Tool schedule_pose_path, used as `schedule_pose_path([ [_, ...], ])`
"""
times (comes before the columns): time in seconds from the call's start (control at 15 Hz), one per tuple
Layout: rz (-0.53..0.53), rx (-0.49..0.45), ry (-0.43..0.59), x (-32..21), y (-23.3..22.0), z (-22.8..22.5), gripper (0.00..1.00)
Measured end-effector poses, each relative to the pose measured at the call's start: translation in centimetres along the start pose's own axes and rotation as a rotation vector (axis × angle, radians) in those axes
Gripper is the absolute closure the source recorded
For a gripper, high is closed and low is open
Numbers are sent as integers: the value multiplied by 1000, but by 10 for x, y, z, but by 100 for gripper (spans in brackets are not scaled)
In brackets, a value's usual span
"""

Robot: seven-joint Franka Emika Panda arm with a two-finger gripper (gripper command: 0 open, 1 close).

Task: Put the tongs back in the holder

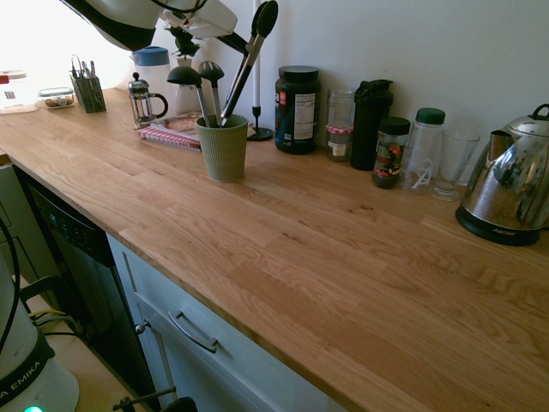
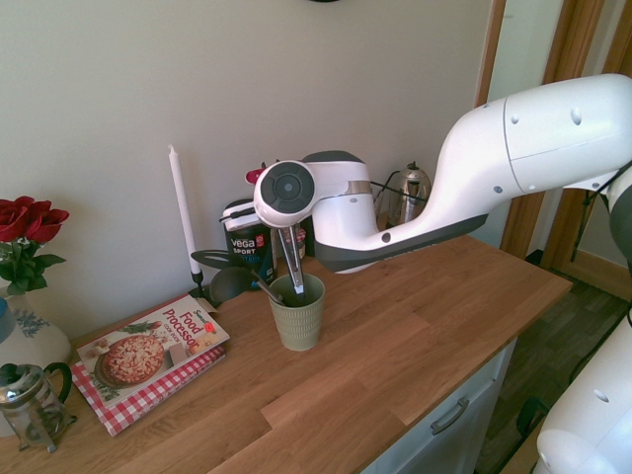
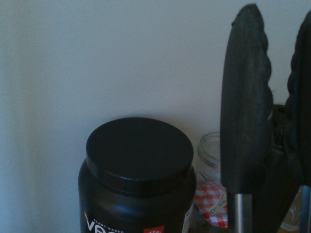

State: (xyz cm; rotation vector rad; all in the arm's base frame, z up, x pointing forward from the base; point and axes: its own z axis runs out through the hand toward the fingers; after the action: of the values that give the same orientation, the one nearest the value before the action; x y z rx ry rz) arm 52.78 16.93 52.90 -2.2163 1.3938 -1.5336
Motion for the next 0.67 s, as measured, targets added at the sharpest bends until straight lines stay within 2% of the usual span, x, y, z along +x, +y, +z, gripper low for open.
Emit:
schedule_pose_path([
  [0.33, -21, 25, 43, -2, 0, 26, 100],
  [0.6, -30, 30, 31, -16, 3, 36, 100],
  [0.67, -34, 31, 26, -20, 3, 35, 0],
])
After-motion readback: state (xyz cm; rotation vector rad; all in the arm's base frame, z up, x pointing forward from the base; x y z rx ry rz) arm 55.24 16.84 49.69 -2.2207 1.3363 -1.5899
